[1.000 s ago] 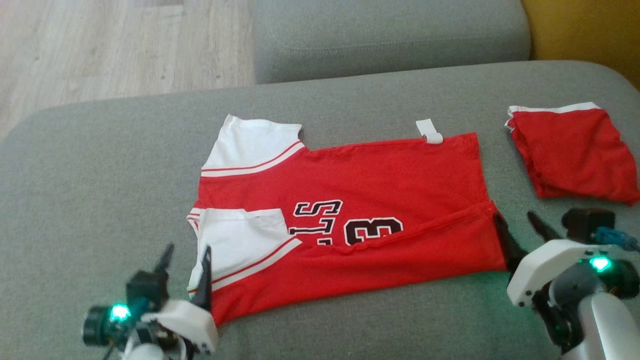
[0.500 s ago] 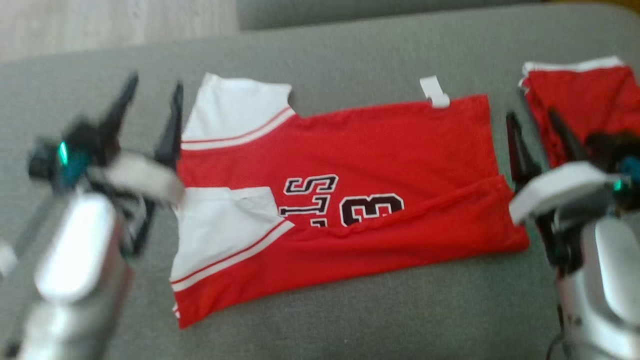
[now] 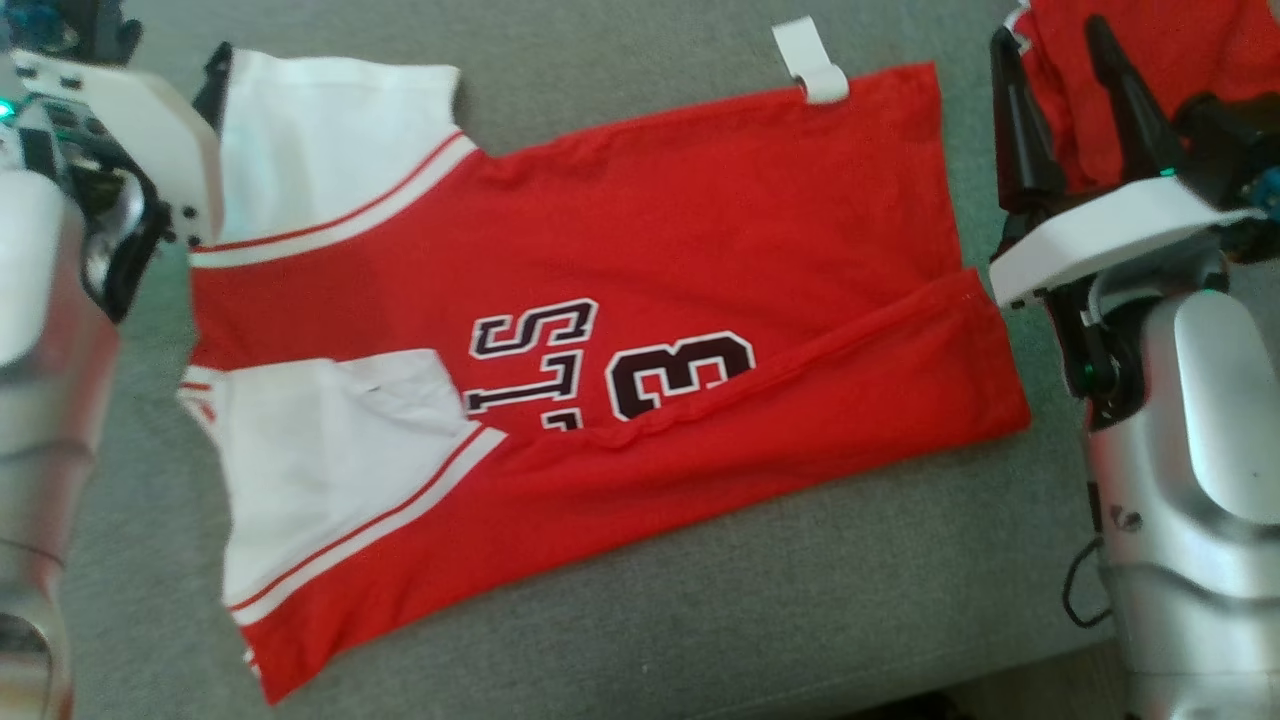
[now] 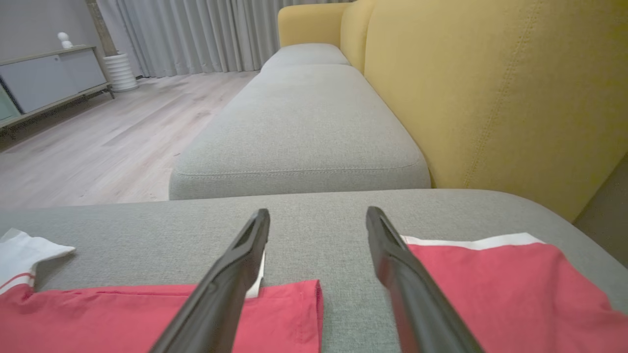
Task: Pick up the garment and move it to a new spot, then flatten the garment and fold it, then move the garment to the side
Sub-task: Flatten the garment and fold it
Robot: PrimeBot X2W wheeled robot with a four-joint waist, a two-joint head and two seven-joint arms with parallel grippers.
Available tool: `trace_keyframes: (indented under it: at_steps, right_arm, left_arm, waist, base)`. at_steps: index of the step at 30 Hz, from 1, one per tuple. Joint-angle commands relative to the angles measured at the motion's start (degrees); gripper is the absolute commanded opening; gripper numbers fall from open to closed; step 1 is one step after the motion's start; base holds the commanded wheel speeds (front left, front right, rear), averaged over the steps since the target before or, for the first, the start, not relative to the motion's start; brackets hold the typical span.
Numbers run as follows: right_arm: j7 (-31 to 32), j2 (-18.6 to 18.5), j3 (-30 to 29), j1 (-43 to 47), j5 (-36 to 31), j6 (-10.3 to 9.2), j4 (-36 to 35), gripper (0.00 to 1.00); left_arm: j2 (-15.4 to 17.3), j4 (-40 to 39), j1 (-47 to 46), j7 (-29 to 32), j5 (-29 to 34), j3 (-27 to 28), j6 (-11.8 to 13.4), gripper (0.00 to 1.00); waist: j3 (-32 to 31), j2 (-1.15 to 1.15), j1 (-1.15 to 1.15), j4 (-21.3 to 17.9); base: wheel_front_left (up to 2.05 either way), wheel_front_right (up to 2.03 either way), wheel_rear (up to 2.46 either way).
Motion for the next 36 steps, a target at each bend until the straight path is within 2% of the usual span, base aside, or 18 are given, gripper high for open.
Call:
trace_keyframes:
  at_steps: [1, 16, 18, 19, 24, 32, 36]
  right_arm:
    - [-0.5, 0.8, 1.3, -1.9, 0.5, -0.04, -1.9, 1.00]
    - [-1.9, 1.7, 0.5, -4.5, 0.2, -0.04, 0.8, 1.00]
    - [-1.7, 1.6, 0.4, -4.9, 0.0, -0.04, 0.9, 1.00]
    - [-1.6, 1.5, 0.4, -5.1, -0.1, -0.04, 1.0, 1.00]
    - [-1.1, 0.5, 0.2, -5.8, -0.4, -0.04, 1.4, 1.00]
    - [0.5, -3.3, 2.8, -6.3, 2.4, -0.04, 3.5, 1.00]
    - [3.0, -6.3, 4.6, -6.5, 3.2, -0.04, 6.7, 1.00]
  left_arm:
    - [3.3, -0.6, -3.2, 0.6, -0.8, 1.2, -0.2, 1.00]
    - [4.2, 6.8, -8.1, 7.7, -8.9, -5.9, -0.3, 1.00]
    - [3.8, 6.9, -8.0, 9.5, -10.7, -6.8, -0.3, 0.30]
    - [3.6, 6.6, -8.0, 9.8, -11.8, -7.1, -0.3, 0.00]
    - [3.4, 5.4, -8.2, 6.6, -14.5, -7.7, -0.3, 0.00]
    - [1.1, 2.5, -8.2, -8.6, -14.6, -7.5, -0.3, 0.00]
    - [0.0, -0.6, -7.1, -12.5, -14.7, -9.0, -0.3, 0.00]
  waist:
    - [2.3, 0.00, -0.02, -2.1]
    - [5.4, 0.00, -0.02, -3.6]
    - [5.3, 0.00, -0.02, -3.5]
    - [5.3, 0.00, -0.02, -3.4]
    - [4.5, 0.00, -0.02, -1.9]
    - [0.9, 0.00, -0.02, 3.0]
    - [-0.7, 0.00, -0.02, 6.2]
  base:
    - [0.00, 0.00, 0.00]
    - [0.00, 0.00, 0.00]
    - [0.00, 0.00, 0.00]
    - [0.00, 0.00, 0.00]
    - [0.00, 0.00, 0.00]
    - [0.00, 0.00, 0.00]
    - [0.00, 0.00, 0.00]
